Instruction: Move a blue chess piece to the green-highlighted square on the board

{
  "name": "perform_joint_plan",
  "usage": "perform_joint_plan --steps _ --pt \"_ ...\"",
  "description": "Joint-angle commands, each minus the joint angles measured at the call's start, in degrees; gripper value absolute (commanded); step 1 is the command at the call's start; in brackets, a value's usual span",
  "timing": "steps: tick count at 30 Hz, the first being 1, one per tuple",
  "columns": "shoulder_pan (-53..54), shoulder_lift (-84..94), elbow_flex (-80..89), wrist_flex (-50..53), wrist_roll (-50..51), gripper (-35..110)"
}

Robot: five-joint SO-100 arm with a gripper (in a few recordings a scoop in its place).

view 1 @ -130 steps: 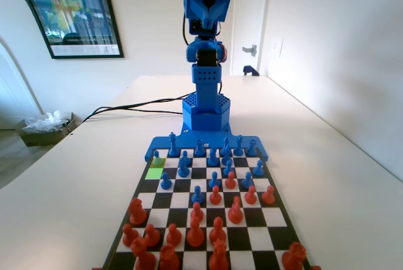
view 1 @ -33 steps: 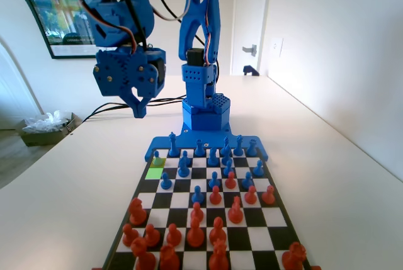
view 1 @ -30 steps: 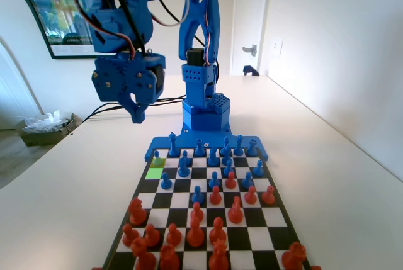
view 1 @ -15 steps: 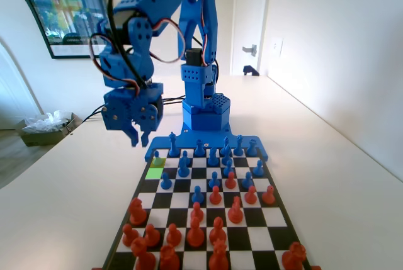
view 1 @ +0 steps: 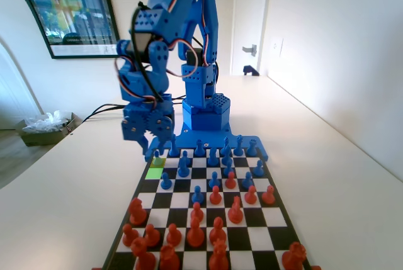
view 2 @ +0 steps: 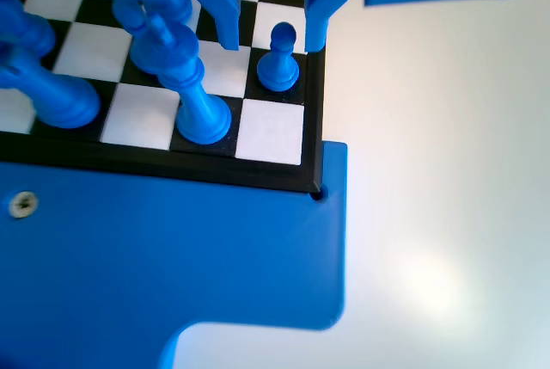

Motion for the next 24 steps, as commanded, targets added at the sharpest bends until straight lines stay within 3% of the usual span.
perform_joint_plan --steps 1,24 --pt "0.35 1.14 0.62 -1.14 -1.14 10" --pt "3.25 -3.25 2.72 -8.61 -5.54 5"
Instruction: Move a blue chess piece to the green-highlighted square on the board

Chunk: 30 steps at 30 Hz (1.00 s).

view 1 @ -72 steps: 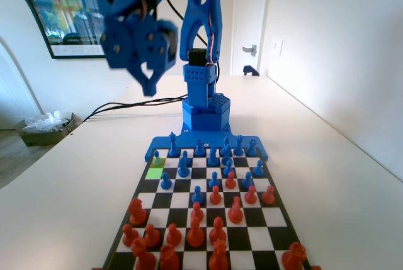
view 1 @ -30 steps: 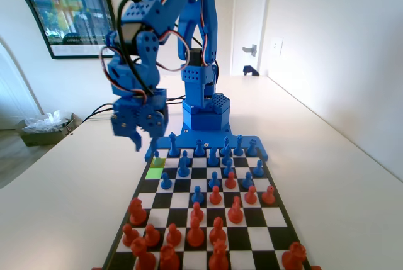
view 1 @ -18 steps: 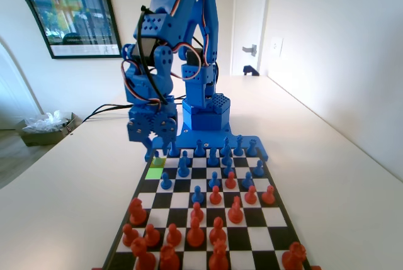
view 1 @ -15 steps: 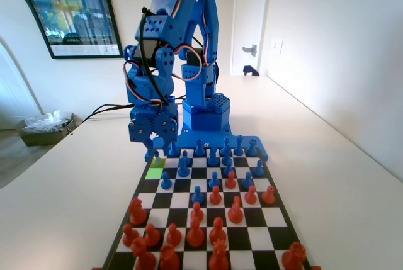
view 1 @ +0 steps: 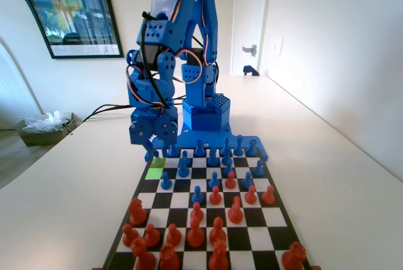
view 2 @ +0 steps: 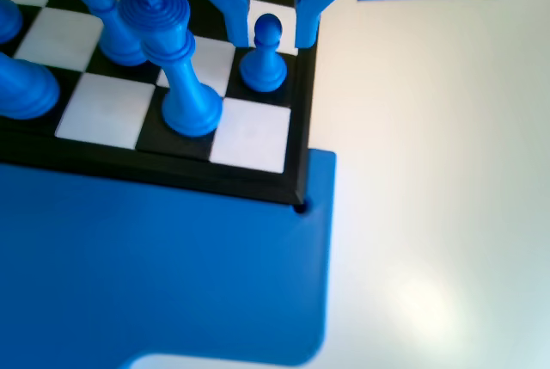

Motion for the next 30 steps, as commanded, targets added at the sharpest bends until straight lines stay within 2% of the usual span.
perform_joint_plan --steps 1,11,14,23,26,30 --pt "1.32 -0.18 1.32 -1.76 -1.67 4" --pt "0.18 -0.44 0.97 -0.88 0.35 1" --pt "-1.14 -0.18 -0.97 2.81 2.81 1" --pt "-6.94 -0.26 -15.29 22.59 13.8 1" --pt "-7.56 -0.26 -18.46 26.37 15.29 1" --pt "-7.03 -0.53 -19.16 26.54 15.47 1"
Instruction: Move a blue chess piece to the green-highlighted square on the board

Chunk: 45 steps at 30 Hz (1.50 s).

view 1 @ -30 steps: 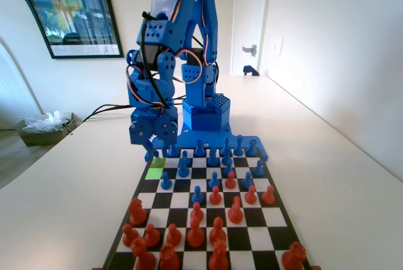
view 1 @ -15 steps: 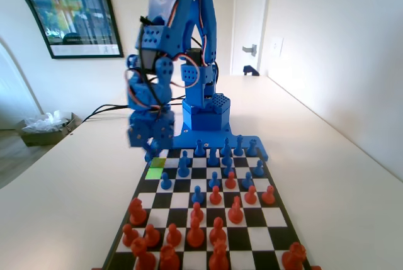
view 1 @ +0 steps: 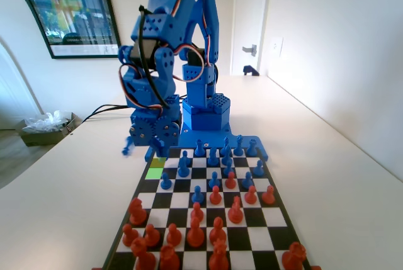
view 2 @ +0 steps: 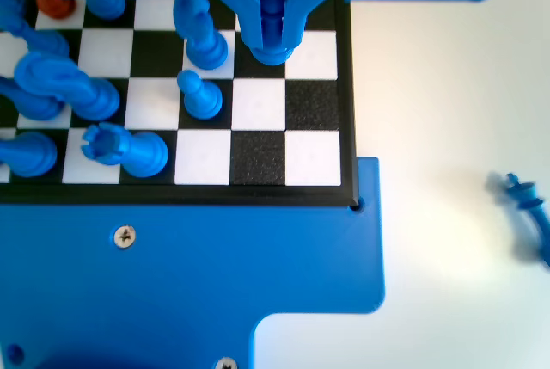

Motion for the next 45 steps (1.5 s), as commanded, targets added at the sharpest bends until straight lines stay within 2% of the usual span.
perform_joint_plan --steps 1,11,45 --pt "0.97 0.79 -3.25 0.97 0.0 1" --pt "2.55 -7.73 -9.32 -2.9 3.87 1" --pt "3.96 -11.95 -7.12 -12.57 2.2 1"
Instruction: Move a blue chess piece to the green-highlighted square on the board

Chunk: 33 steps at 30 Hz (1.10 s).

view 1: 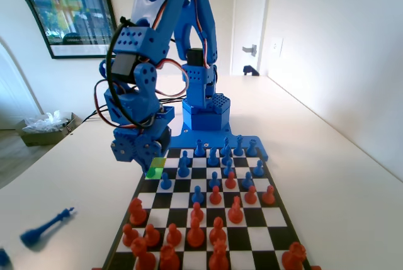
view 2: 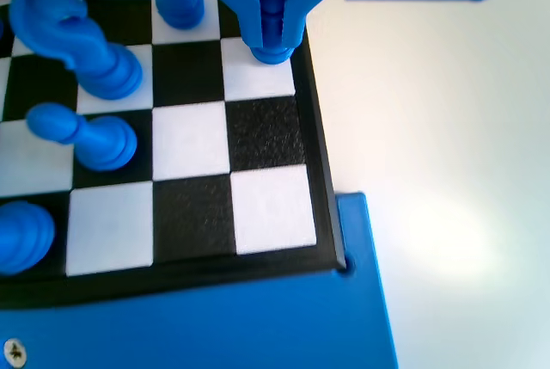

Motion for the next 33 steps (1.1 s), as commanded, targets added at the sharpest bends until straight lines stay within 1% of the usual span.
perform_joint_plan --steps 1,17,24,29,33 --pt "-0.09 1.67 -0.88 0.26 -0.35 1" --pt "-0.62 1.67 5.36 -6.42 -2.29 1" --pt "0.53 1.67 9.32 -10.28 -5.01 1" --pt "0.97 2.37 9.32 -9.67 -5.19 1" --pt "0.62 3.52 6.86 -5.71 -4.04 1"
